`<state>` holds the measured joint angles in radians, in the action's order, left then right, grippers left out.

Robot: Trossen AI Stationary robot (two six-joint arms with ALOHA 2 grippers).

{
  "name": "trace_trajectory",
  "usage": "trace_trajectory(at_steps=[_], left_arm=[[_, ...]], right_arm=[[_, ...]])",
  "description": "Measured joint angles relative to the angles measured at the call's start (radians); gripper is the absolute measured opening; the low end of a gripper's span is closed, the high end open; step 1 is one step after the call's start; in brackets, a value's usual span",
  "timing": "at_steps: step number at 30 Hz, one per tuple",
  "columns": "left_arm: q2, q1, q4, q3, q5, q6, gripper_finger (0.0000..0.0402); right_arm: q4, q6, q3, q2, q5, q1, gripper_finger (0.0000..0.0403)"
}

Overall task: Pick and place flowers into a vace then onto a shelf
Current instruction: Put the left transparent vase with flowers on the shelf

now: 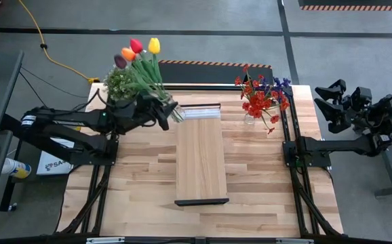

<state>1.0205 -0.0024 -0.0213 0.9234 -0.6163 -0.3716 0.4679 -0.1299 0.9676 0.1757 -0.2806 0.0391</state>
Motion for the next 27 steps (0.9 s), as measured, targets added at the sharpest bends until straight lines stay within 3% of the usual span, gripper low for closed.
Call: trace_trajectory(at_steps=[17, 27], left_arm=[[0.197, -0.031, -0.196, 0.0, 0.053, -0.002, 0.0203], [0.303, -0.031, -0.21, 0.07, 0.055, 0.14, 0.0203]], right_arm=[[0.007, 0.0, 0.0, 0.0, -0.002, 0.0, 0.0222], [0.007, 0.0, 0.0, 0.0, -0.006, 0.0, 0.0222]])
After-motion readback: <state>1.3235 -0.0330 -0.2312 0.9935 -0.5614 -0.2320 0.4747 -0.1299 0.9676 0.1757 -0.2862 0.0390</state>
